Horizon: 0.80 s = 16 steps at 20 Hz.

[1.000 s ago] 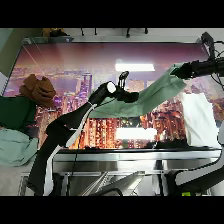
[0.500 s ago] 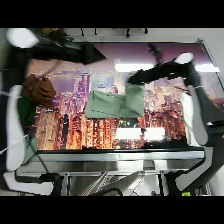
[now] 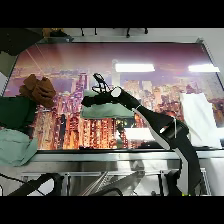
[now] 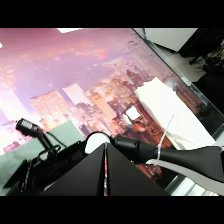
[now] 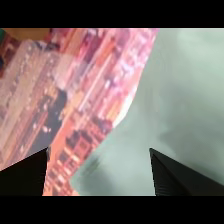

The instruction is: Fold the shirts.

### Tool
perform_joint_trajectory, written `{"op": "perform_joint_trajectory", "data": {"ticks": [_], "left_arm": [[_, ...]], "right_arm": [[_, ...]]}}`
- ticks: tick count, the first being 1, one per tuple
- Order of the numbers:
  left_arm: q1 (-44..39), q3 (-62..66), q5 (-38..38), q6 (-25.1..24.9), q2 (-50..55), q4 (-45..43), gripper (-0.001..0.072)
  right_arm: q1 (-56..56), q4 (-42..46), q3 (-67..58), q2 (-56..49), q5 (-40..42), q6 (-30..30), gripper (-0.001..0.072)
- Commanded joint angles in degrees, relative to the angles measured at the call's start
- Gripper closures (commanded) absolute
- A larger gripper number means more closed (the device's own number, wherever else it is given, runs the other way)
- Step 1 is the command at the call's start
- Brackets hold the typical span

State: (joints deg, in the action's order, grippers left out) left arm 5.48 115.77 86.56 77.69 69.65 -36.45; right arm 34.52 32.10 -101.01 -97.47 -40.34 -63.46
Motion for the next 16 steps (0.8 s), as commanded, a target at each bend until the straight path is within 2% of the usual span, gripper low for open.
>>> {"op": "perform_joint_trajectory", "data": {"ticks": [1,3,5,8,10,12,16], "left_arm": [[0.92,-2.99,0.48,-0.15,-1.31,0.15,0.0693],[-0.26,-6.82,0.44,-0.15,-1.31,0.2,0.0693],[-1.38,-10.51,-0.31,-0.17,-1.31,0.24,0.0693],[-3.19,-14.32,-2.47,-0.33,-1.31,0.5,0.0693],[-4.31,-15.26,-2.86,-0.39,-1.29,0.48,0.0693],[-5.35,-15.39,-3.1,-0.76,-1.29,0.48,0.0693],[-5.49,-15.39,-2.97,-0.72,-1.29,0.48,0.0693]], "right_arm": [[-4.72,1.7,-0.07,6.16,-4.74,0.46,0.0011],[-12.13,4.17,-0.04,11.41,-14.08,-0.66,0.001],[-20.65,11.58,-0.04,15.37,-22.71,-5.68,0.001],[-31.04,18.8,1.01,16.13,-33.24,-9.92,0.001],[-34.69,18.73,6.01,15.96,-33.97,-9.86,0.001],[-35.41,18.34,12.85,15.58,-31.28,-8.35,0.001],[-34.27,6.49,20.35,10.34,-28.92,-1.95,0.001]]}}
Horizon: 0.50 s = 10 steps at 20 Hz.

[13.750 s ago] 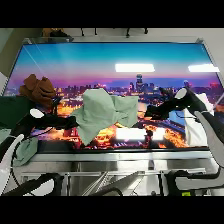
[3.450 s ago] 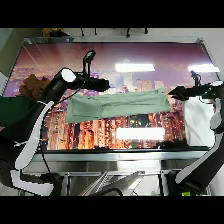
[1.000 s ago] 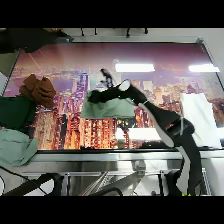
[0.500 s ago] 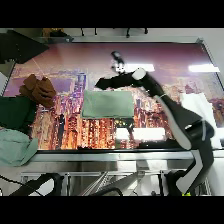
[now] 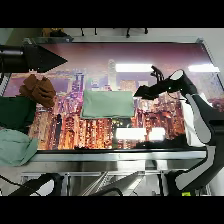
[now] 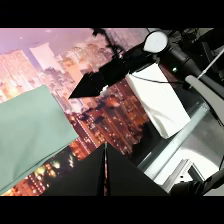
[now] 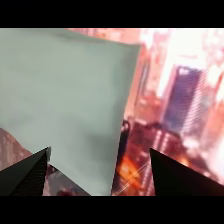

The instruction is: Fold the shirts.

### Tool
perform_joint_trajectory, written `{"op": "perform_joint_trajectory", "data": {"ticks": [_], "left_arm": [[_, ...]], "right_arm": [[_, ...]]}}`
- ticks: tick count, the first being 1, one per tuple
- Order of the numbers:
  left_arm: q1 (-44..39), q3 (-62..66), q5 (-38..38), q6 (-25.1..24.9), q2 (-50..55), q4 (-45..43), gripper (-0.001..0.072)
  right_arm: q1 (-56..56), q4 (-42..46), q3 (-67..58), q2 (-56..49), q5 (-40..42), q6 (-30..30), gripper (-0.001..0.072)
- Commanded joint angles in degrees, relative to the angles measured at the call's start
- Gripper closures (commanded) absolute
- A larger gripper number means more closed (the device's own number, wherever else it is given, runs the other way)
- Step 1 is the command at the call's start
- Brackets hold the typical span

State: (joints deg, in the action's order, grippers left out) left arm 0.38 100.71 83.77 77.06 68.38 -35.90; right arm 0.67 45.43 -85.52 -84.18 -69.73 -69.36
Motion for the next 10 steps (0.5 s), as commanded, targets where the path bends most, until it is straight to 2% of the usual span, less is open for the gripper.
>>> {"op": "perform_joint_trajectory", "data": {"ticks": [1,5,6,9,10], "left_arm": [[-0.35,-0.33,-0.17,-0.09,-0.04,-0.07,0.0693],[-0.39,-0.33,-0.17,-0.07,-0.04,-0.04,0.0693],[-0.39,-0.33,-0.15,-0.07,-0.04,-0.04,0.0693],[-0.39,-0.33,0.0,0.04,-0.04,-0.04,0.0693],[-0.39,-0.33,0.35,0.17,-0.04,-0.04,0.0693]], "right_arm": [[-0.09,-8.92,4.87,-4.48,0.39,4.9,0.001],[3.04,-16.83,4.87,-8.52,1.11,8.76,0.0019],[3.82,-18.12,4.85,-8.83,1.9,9.77,0.0105],[4.42,-26.95,4.24,-8.52,0.83,15.13,0.0684],[4.04,-28.65,3.19,-7.58,-0.26,16.52,0.07]]}}
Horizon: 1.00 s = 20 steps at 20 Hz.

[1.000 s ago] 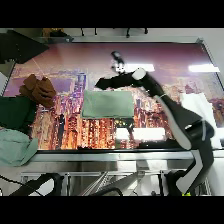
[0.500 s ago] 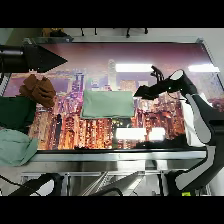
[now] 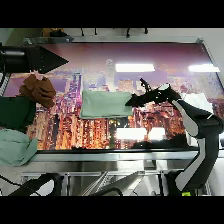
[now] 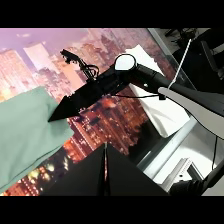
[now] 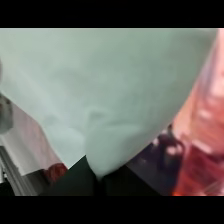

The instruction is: Fold the shirts.

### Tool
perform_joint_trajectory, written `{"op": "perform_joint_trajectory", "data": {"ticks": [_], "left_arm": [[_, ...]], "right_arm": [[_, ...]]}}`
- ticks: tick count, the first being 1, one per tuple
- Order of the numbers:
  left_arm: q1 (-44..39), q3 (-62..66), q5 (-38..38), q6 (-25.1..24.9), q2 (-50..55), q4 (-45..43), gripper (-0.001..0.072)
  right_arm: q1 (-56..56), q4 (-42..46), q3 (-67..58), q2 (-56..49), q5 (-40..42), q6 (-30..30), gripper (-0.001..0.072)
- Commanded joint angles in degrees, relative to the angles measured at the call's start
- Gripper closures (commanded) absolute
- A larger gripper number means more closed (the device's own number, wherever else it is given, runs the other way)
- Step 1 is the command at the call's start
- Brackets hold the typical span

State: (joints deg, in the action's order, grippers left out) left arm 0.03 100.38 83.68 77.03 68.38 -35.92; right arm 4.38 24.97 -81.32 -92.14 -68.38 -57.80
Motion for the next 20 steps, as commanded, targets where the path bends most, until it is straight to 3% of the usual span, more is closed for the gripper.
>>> {"op": "perform_joint_trajectory", "data": {"ticks": [1,4,8,14,17,20], "left_arm": [[-0.04,0.0,0.87,0.2,-0.04,-0.02,0.0692],[-0.04,0.0,1.92,0.17,-0.04,-0.02,0.0692],[-0.04,0.0,1.9,0.04,-0.04,-0.04,0.0693],[-0.04,0.0,4.11,-3.1,-0.02,-0.04,0.0693],[-0.04,-0.02,4.68,-4.74,-0.02,-0.04,0.0692],[-0.04,-0.02,4.94,-5.73,-0.02,-0.07,0.0693]], "right_arm": [[-0.2,-8.15,-2.21,1.92,-1.66,4.79,0.0701],[-5.03,-8.28,-6.54,8.07,-0.79,1.6,0.0702],[-17.79,-7.96,-9.03,16.02,-1.07,-6.99,0.0702],[-39.23,6.03,-9.03,26.99,-2.89,-22.64,0.0702],[-48.92,8.0,-9.03,30.05,-6.23,-25.0,0.0702],[-56.04,10.43,-9.03,30.36,-14.73,-25.4,0.0702]]}}
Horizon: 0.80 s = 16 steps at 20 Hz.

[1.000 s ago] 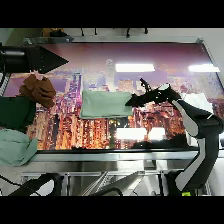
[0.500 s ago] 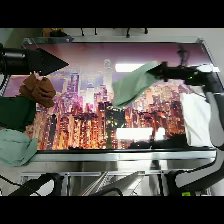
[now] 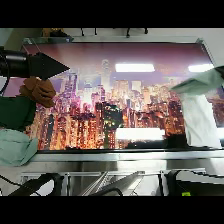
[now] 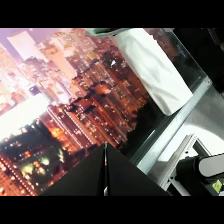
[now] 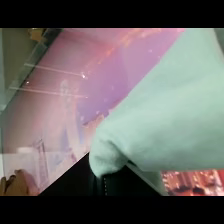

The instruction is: Fold the shirts.

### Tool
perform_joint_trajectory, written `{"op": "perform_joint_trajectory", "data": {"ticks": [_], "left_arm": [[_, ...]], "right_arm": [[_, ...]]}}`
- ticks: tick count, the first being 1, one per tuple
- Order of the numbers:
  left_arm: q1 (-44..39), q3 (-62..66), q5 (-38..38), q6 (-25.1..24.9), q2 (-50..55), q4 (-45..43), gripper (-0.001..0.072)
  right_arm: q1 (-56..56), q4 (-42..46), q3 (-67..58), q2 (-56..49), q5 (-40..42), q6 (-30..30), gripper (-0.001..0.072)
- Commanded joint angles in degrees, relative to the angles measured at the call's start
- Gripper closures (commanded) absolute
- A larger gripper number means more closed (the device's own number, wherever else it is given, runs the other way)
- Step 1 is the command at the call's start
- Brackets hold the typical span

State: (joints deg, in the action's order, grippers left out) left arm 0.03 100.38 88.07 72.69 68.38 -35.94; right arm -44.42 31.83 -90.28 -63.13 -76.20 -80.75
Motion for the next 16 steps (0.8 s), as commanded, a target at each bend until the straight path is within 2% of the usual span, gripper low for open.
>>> {"op": "perform_joint_trajectory", "data": {"ticks": [1,5,7,12,16], "left_arm": [[-0.04,-0.02,0.55,-1.64,-0.02,-0.02,0.0693],[-0.15,-0.02,0.61,-1.81,-0.02,-0.02,0.0693],[-0.35,-0.02,0.98,-2.16,-0.02,-0.02,0.0693],[-4.44,-0.02,1.73,-5.01,0.04,-0.11,0.0692],[-8.52,-0.13,1.79,-6.91,0.04,-0.11,0.0692]], "right_arm": [[-8.52,5.29,-0.07,1.38,-9.46,-2.43,0.0702],[-9.88,9.4,-0.07,1.97,-14.23,-2.78,0.0702],[-9.86,11.56,-0.07,2.51,-16.13,-5.31,0.0701],[-9.88,32.52,2.93,4.94,-28.22,-21.44,0.0701],[-9.9,45.86,14.86,7.93,-27.61,-22.99,0.07]]}}
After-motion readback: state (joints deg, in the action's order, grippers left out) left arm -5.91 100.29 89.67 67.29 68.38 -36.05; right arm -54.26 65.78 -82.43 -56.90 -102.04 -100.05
